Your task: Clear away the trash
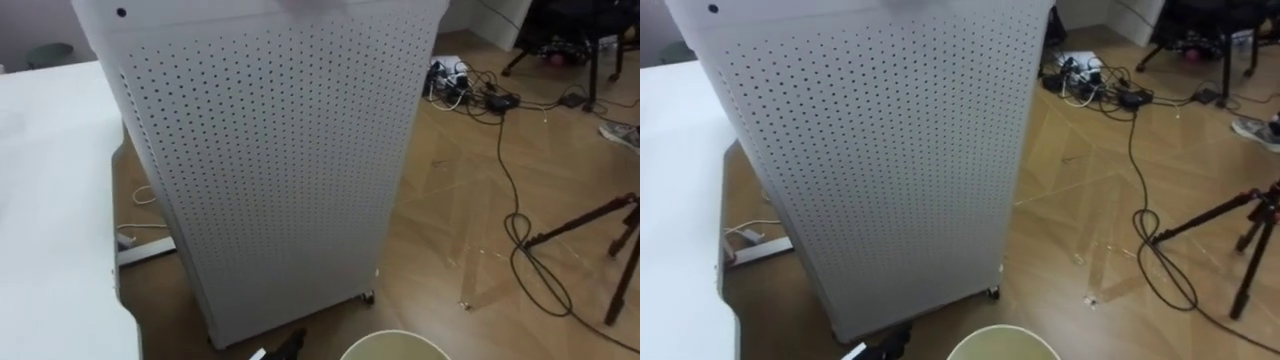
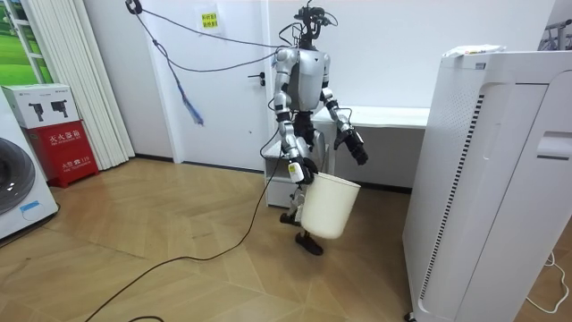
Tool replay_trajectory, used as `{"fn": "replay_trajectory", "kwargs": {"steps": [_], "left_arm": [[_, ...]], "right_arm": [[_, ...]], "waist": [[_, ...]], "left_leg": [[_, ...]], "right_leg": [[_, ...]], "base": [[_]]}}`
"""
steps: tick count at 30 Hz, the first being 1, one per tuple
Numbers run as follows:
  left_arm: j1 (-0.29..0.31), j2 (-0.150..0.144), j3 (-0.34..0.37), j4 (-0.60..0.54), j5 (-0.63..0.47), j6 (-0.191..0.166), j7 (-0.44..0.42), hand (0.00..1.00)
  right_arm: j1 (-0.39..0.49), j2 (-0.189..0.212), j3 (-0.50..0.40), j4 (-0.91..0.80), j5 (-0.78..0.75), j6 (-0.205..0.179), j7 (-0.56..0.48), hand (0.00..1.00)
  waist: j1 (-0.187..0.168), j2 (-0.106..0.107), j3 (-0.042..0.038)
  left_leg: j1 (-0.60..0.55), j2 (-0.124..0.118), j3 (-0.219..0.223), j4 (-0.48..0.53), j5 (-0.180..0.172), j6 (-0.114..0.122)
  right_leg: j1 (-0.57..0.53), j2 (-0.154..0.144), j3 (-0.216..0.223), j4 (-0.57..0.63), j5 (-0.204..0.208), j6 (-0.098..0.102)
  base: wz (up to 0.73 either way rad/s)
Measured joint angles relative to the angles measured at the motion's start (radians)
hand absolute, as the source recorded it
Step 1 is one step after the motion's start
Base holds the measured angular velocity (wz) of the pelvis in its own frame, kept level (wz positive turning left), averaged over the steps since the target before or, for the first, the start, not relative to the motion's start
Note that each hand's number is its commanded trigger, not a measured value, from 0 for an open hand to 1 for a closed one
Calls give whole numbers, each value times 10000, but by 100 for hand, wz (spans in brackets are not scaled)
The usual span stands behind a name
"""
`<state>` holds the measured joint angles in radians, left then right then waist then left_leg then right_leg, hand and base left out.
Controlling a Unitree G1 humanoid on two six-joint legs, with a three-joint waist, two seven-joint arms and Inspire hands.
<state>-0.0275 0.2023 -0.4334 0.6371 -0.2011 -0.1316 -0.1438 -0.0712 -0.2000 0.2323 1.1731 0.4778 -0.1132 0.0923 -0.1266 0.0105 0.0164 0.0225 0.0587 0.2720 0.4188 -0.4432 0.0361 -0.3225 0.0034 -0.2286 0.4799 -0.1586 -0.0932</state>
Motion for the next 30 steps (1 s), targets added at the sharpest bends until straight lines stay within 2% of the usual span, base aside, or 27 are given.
{"fn": "replay_trajectory", "kwargs": {"steps": [1, 3, 4, 5, 7, 8, 10, 12, 13, 14, 15, 16, 17, 18, 19, 20, 23, 28, 30], "left_arm": [[24, -15, 43, 0, -1, -1, 20, 0], [74, -45, 97, -30, -6, -3, 56, 0], [174, -79, 99, -87, -7, -3, 57, 0], [224, -111, 90, -89, -7, -2, 62, 0], [243, -288, 76, -85, -40, -28, 101, 0], [224, -372, 64, -96, -41, -122, 117, 0], [226, -378, 84, -130, -20, -261, 160, 0], [244, -357, 113, -198, 0, -303, 249, 0], [236, -344, 140, -210, -5, -307, 281, 0], [257, -304, 155, -307, -15, -308, 323, 0], [294, -273, 160, -416, -15, -313, 337, 0], [337, -253, 211, -635, -8, -325, 379, 0], [362, -287, 277, -814, 10, -368, 450, 0], [413, -296, 295, -907, 10, -414, 482, 0], [477, -274, 312, -1021, 9, -486, 528, 0], [499, -275, 312, -1103, 9, -514, 540, 0], [510, -201, 381, -1306, 369, -689, 793, 0], [517, -207, 837, -1372, 1192, -1049, 1610, 0], [561, -204, 975, -1476, 1606, -1185, 1987, 0]], "right_arm": [[-24, 6, 10, -22, -182, -1, 104, 100], [-7, 9, 23, -77, -268, -19, 239, 100], [-3, -5, 20, -51, -334, -25, 350, 100], [20, -26, 81, -6, -343, -63, 424, 100], [96, -18, 114, 71, -385, -80, 427, 100], [112, -34, 117, 70, -387, -80, 413, 100], [116, -33, 114, 73, -434, -96, 407, 100], [168, -36, 113, 77, -506, -112, 389, 100], [168, -42, 184, 118, -507, -113, 351, 100], [172, -44, 212, 169, -500, -137, 313, 100], [180, -42, 211, 201, -500, -168, 314, 100], [180, -41, 189, 218, -510, -195, 306, 100], [178, -26, 184, 254, -565, -197, 284, 100], [179, -17, 184, 264, -607, -197, 275, 100], [223, 56, 199, 282, -690, -203, 212, 100], [343, 70, 188, 280, -718, -218, 177, 100], [574, 62, 149, 266, -919, -350, 98, 100], [595, 66, 90, 266, -1340, -392, 79, 100], [588, 67, 85, 248, -1573, -400, 34, 100]], "waist": [[-10, 7, -7], [34, -10, 2], [126, -26, -1], [244, -16, 6], [238, -121, 55], [268, -139, 61], [477, -194, 81], [503, -258, 99], [547, -293, 91], [596, -318, 78], [670, -327, 60], [732, -317, 43], [780, -301, 19], [797, -300, 9], [782, -384, -3], [761, -458, -2], [758, -483, -36], [793, -403, -25], [798, -356, -25]], "left_leg": [[25, 88, -5, 379, -62, -113], [-646, 405, -18, 2233, 93, -330], [-1229, 659, -150, 3739, 533, -442], [-1795, 816, -402, 5025, 1297, -525], [-2288, 874, -722, 5870, 1851, -684], [-2596, 887, -772, 5865, 1805, -662], [-3158, 908, -827, 5626, 1779, -628], [-3653, 842, -978, 4745, 1787, -642], [-3896, 806, -992, 3870, 1816, -690], [-3958, 666, -1120, 2658, 1889, -697], [-3941, 656, -1174, 1988, 1947, -724], [-3902, 583, -1205, 928, 2328, -781], [-3868, 440, -1411, 315, 2905, -753], [-3747, 317, -1459, 198, 3236, -740], [-3505, 164, -1551, 12, 3425, -498], [-3281, 5, -1622, -152, 3403, -462], [-3022, -187, -1646, -166, 3278, -377], [-2630, -409, -1685, -449, 3167, -321], [-2609, -527, -1834, -460, 3167, -321]], "right_leg": [[20, 56, -8, 186, -264, -16], [76, 165, 41, 334, -505, -138], [180, 167, 56, 529, -660, -225], [387, 173, 91, 660, -780, -337], [678, 148, 167, 687, -1000, -381], [756, 137, 277, 709, -1120, -384], [825, 77, 387, 688, -1186, -423], [975, -9, 409, 468, -1209, -389], [1055, -51, 443, 311, -1205, -349], [1126, -55, 513, 166, -1211, -307], [1127, -53, 573, 135, -1226, -280], [1135, -47, 598, 81, -1259, -224], [1194, -69, 661, 26, -1309, -133], [1250, -80, 687, -6, -1345, -71], [1471, -193, 695, -191, -1414, 48], [1715, -267, 672, -500, -1396, 154], [2260, -395, 652, -1058, -1362, 367], [2695, -536, 646, -1424, -1381, 493], [2815, -534, 603, -1581, -1381, 501]], "base": [[10], [2], [-26], [-26], [-3], [0], [-22], [-4], [0], [-8], [-17], [-17], [-14], [-4], [7], [14], [10], [2], [11]]}}
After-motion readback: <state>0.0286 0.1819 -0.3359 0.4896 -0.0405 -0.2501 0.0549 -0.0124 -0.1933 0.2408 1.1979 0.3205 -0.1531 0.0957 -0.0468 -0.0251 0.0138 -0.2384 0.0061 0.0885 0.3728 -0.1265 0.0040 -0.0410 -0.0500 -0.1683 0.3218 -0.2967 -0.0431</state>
